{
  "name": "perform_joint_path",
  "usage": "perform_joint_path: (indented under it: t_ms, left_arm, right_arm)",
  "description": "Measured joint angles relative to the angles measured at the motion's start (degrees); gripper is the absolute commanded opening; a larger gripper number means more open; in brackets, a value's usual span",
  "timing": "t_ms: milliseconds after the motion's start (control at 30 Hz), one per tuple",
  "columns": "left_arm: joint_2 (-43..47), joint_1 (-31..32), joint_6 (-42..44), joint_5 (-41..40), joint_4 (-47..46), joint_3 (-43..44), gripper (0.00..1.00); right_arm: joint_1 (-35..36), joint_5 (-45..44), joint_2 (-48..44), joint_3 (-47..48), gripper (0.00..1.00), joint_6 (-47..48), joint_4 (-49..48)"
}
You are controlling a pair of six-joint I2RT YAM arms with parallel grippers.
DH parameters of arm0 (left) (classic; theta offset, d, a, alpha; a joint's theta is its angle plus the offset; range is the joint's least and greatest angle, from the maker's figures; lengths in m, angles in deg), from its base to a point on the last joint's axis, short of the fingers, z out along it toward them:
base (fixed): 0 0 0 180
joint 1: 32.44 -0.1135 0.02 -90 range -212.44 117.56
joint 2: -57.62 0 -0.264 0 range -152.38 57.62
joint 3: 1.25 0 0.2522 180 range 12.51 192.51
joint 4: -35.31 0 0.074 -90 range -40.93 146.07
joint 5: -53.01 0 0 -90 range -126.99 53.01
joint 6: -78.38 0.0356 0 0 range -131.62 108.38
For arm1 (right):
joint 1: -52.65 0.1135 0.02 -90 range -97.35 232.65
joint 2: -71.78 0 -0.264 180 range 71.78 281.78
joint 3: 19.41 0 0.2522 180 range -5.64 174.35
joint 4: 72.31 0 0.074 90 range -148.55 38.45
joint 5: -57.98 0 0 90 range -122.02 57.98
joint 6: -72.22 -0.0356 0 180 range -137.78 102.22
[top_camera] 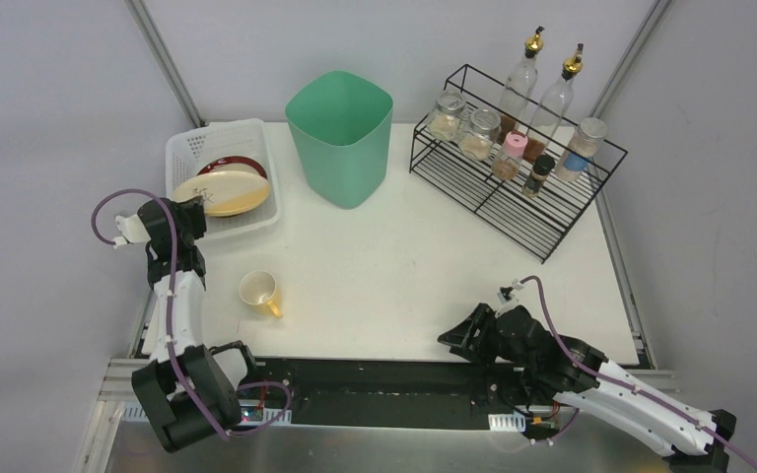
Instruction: Clear the kitchen counter
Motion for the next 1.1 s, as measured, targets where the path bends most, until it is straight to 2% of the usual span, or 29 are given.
perform_joint_path:
  t_ms: [367,700,1033,1100]
  left_arm:
    - [-18.73,-2.08,-0.94,4.83,-14.88,1.25,0.00]
    - [-28.65,-2.29,2.21,5.81,-19.34,9.46,0.00]
    - [-36.89,-2.32,4.83,5.97,-20.35,15.63,0.00]
    - [-38.45,-2.32,4.83,6.05,-20.65,16.06,0.05]
  right_arm:
    - [0.00,-0.22,1.40,0.92,0.56,1.29,2.89]
    - [0.00,-1.25,1.64,2.60,0.57,1.40,4.96]
    - [0.00,-1.36,5.60,2.82,0.57,1.38,4.57]
    - [0.00,-1.38,6.03,2.82,0.57,1.38,4.17]
